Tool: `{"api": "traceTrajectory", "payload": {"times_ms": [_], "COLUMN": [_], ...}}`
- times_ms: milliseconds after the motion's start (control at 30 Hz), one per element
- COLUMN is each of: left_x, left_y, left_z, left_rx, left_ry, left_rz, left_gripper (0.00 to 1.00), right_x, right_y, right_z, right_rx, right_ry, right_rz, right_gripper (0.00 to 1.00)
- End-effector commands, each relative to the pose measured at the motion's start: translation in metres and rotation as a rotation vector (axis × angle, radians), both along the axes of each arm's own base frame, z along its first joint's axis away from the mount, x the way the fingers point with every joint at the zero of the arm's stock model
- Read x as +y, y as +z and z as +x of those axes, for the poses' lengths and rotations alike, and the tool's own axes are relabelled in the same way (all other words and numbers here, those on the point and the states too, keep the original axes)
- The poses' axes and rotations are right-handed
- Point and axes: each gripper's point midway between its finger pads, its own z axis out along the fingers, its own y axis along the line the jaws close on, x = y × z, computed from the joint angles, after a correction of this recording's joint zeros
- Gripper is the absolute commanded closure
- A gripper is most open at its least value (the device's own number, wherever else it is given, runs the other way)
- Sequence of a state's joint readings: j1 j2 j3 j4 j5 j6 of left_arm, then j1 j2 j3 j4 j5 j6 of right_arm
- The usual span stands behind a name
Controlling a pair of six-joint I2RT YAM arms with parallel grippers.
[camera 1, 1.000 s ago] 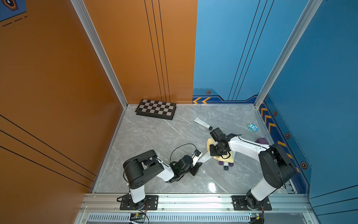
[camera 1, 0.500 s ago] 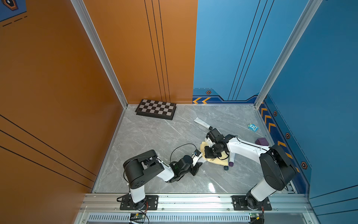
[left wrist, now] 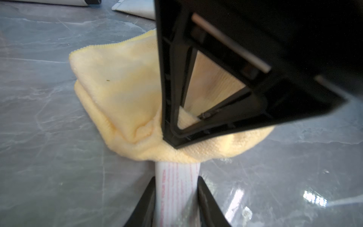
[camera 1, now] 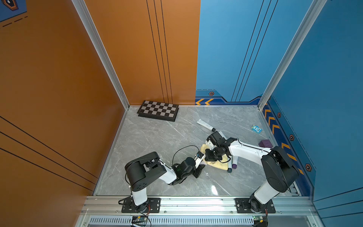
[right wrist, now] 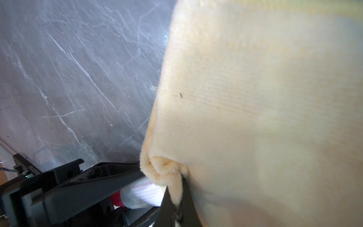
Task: Wipe the surface of the toothpaste tube
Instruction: Wipe the dirt from the toothpaste tube.
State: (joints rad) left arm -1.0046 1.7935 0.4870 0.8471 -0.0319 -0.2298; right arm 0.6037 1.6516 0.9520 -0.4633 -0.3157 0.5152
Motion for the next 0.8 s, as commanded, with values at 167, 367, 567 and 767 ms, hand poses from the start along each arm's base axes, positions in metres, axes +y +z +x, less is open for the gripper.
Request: {"api": "traceTrajectory", "payload": {"times_ms": [167,367,567,767], "left_x": [0.057,0.062,0.077,0.088], "left_y": [-0.089,-0.08,-0.068,-0.061], "left_z": [-0.051,-0.049,-0.045,-0.045], "left_rx": [0.231,0.21,0.185,0.173], "left_ry": [-0.056,-0.026,0.029,0.056], "left_rz": [0.329,0.315,0.297,0.311], "left_gripper": [0.95,0.72,0.55,0.41], "right_x": [-0.07,-0.054,-0.047,-0.037], "right_y": [-0.033,-0.023,-0.009,0.008], "right_z": [-0.004,-0.002,0.0,0.005], "right_rx": [0.03,0.023,0.009,-0.019], "right_ry": [-0.082,-0.068,-0.063,-0.051], "right_rz": [-0.268,-0.2,-0.162,-0.124], "right_gripper": [1.0,1.0,1.0,1.0]}}
